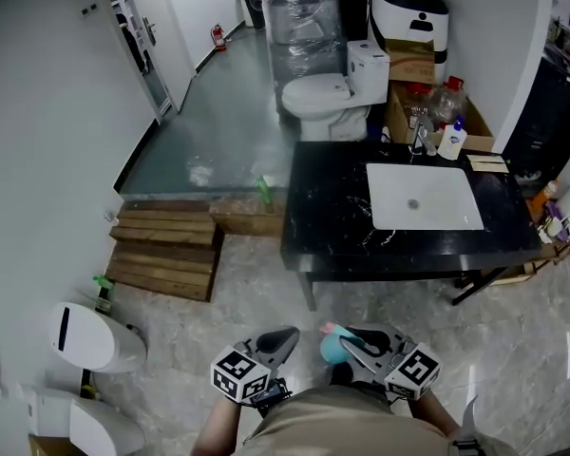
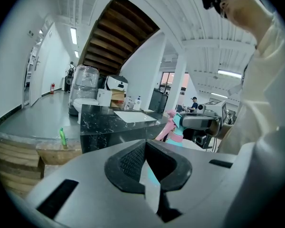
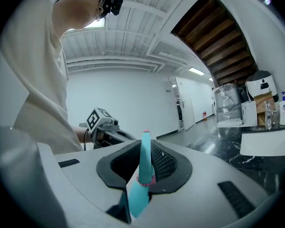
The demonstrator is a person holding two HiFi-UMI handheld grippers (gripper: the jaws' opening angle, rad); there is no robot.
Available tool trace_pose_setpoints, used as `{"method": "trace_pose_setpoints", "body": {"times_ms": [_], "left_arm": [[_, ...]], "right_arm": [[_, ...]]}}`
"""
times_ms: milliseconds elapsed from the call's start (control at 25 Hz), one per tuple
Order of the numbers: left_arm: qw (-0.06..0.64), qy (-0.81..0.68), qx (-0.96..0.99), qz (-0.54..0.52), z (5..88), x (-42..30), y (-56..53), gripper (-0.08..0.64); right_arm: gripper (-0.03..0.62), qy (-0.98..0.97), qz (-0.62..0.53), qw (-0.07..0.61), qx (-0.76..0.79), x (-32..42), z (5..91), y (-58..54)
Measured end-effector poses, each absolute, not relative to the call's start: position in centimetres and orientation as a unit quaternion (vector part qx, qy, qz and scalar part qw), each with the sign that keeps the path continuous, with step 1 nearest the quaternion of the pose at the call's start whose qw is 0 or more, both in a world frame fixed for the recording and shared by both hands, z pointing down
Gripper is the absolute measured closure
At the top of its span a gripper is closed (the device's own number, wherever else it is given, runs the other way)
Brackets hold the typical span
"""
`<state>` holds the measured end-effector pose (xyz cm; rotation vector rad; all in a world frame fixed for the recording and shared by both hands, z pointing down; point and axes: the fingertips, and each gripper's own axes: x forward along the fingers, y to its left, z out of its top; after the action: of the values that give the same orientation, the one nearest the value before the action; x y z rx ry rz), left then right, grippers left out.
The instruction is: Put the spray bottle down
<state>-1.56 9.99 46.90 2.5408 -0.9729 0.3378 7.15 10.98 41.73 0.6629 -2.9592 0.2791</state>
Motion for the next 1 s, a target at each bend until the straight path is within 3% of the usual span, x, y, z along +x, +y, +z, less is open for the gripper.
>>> {"method": "trace_pose_setpoints", "body": {"times_ms": [1000], "left_arm": [[0.18, -0.391, 0.893, 0.132, 45.3, 4.4, 3.3, 0.549]], "right_arm": [[0.52, -0.976, 0.071, 0.015, 0.206, 15.3, 41.3, 1.3]]}}
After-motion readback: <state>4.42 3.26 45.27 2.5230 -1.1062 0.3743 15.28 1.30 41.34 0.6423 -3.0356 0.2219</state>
